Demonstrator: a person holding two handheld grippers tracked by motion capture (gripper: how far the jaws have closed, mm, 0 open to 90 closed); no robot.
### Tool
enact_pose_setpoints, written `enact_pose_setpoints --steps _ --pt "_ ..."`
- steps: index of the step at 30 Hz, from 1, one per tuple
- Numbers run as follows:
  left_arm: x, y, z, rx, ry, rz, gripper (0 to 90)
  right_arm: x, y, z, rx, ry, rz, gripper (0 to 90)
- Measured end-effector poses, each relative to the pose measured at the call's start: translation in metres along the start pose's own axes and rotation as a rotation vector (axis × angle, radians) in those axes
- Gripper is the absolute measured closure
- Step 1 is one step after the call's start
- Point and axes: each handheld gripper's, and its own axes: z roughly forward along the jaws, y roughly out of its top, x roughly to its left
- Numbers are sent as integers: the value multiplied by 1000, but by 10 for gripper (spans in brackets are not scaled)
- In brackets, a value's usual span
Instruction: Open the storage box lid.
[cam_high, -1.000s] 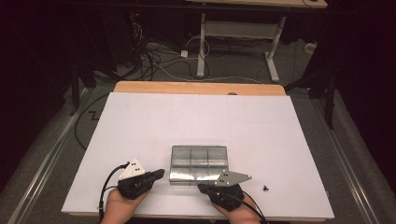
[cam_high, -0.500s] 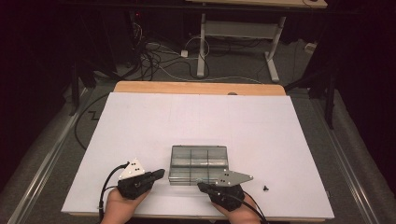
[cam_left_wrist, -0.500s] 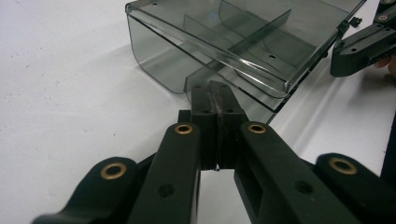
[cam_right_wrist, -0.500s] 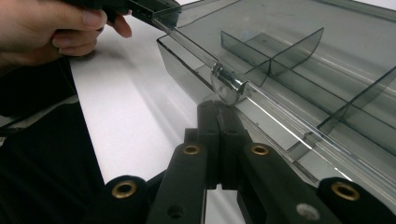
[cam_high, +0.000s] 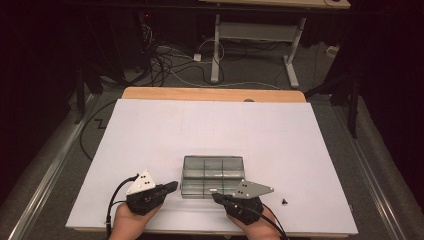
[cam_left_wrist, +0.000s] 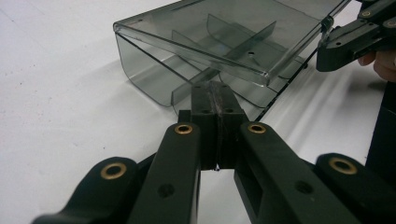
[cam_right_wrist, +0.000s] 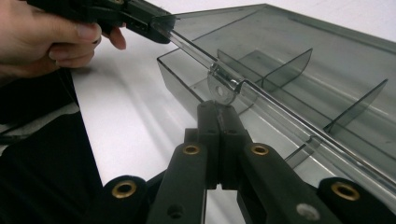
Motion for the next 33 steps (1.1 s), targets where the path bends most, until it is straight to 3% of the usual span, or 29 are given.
enact_pose_setpoints --steps 13,33 --pt "-2 3 0 -20 -16 -8 866 -1 8 -4 -33 -11 -6 900" --pt "-8 7 3 -32 -42 0 867 0 9 -5 -38 -13 -10 900"
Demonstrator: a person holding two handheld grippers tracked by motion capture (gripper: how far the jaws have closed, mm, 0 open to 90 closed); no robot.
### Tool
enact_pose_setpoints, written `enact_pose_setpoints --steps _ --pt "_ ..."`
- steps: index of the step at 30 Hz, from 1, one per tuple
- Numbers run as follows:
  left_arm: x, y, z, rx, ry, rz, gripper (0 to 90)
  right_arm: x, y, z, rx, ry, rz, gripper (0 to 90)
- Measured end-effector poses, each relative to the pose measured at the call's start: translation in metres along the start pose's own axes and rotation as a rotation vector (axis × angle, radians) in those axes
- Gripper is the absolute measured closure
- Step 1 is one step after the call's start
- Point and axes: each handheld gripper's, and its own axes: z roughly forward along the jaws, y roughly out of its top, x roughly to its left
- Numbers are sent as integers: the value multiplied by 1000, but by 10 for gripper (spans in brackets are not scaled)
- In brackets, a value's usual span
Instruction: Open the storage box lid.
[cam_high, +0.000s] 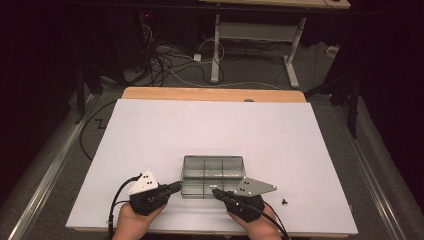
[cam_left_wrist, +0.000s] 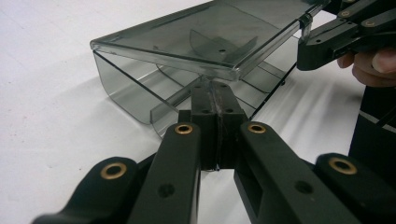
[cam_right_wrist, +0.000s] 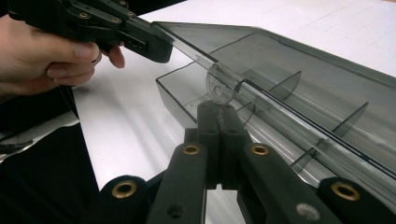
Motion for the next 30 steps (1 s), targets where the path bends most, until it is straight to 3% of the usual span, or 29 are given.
enact_pose_setpoints --steps 18,30 --pt "-2 3 2 -4 -10 5 867 -1 -3 -1 6 -3 4 900" --pt "0 6 2 -16 -15 10 867 -10 -11 -19 -1 -59 14 900"
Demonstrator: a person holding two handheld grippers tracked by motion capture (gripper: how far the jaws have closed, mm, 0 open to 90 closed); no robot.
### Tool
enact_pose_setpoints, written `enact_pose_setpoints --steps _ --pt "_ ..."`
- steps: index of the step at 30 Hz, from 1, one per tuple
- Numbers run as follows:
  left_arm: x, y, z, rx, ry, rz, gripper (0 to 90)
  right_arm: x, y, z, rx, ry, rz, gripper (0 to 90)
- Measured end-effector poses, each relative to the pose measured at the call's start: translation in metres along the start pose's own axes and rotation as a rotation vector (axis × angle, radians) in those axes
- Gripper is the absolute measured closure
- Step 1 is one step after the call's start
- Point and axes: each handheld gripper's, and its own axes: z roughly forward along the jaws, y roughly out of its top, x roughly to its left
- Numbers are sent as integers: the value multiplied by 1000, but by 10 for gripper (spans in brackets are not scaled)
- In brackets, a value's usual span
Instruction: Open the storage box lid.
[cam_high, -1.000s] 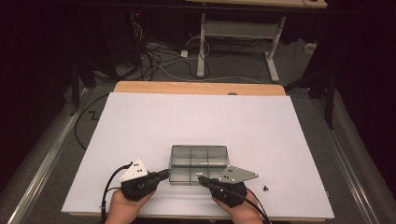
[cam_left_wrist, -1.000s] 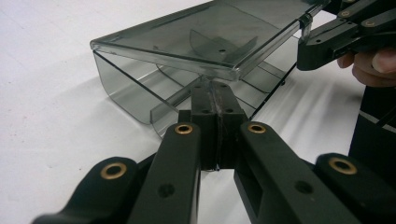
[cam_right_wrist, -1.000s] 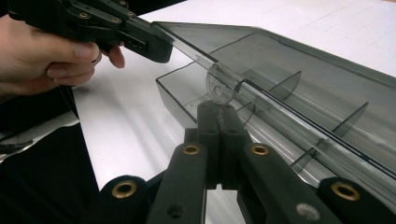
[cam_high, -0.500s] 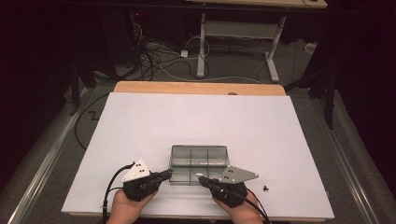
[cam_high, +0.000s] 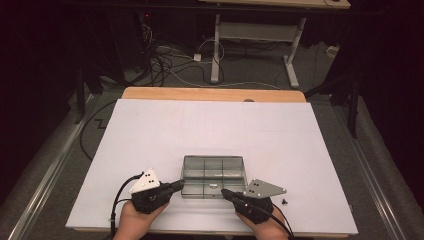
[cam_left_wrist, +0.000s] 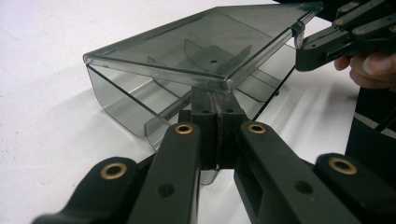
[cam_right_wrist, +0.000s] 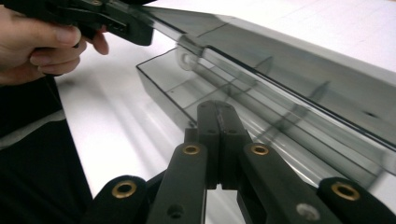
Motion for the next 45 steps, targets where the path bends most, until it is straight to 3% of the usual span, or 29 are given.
enact_pose_setpoints --steps 17,25,34,42,45 --pt "4 4 2 -8 -13 8 867 -22 -12 -30 -25 -119 46 900" --pt "7 9 8 -4 -11 12 866 -29 -6 -34 -53 -141 49 900" --pt "16 24 11 -21 15 15 866 -36 1 -37 -69 -161 45 900" --pt "18 37 10 -46 21 15 866 -68 3 -35 -77 -238 65 900" --pt "21 38 12 -46 25 9 866 -80 9 -28 -77 -245 65 900"
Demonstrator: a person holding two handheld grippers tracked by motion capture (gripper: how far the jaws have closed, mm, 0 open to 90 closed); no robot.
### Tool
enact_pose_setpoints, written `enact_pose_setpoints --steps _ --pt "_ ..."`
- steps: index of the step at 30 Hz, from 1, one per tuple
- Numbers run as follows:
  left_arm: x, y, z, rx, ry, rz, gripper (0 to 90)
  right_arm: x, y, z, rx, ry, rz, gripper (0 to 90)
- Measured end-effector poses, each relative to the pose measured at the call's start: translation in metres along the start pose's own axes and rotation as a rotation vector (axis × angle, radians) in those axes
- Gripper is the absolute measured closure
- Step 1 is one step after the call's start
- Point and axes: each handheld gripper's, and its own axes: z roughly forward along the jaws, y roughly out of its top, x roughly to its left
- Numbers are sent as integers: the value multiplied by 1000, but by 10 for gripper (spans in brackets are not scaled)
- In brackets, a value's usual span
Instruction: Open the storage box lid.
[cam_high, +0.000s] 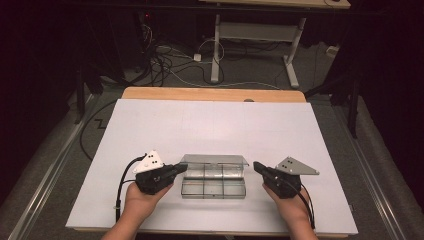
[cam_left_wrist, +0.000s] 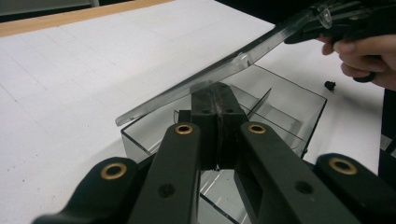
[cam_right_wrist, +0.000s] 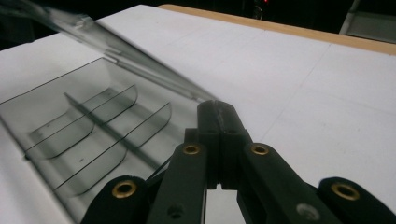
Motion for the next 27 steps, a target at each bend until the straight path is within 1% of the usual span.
enact_pose_setpoints --steps 1,2,5,9,12,16,18,20,23,27 --pt "1 0 1 1 0 -3 866 -2 2 4 1 -5 -9 900" --pt "2 0 2 -3 -2 -11 866 -4 4 8 6 -7 -9 900" --pt "3 1 5 -4 -1 -12 866 -10 8 20 11 -9 -6 900" --pt "7 2 9 -3 1 -20 866 -10 13 29 5 -5 -19 900" --pt "9 4 11 -5 7 -17 867 -10 18 33 -3 -2 -23 900" --pt "12 7 14 -12 12 -21 867 -11 23 38 -10 3 -18 900" --pt "13 9 16 -13 16 -21 867 -12 25 40 -18 7 -24 900" --pt "15 10 17 -12 19 -21 867 -14 27 40 -26 13 -15 900" --pt "17 12 19 -5 27 -20 867 -16 31 39 -45 12 -11 900" --pt "20 16 24 6 36 -16 867 -19 33 42 -47 12 -17 900"
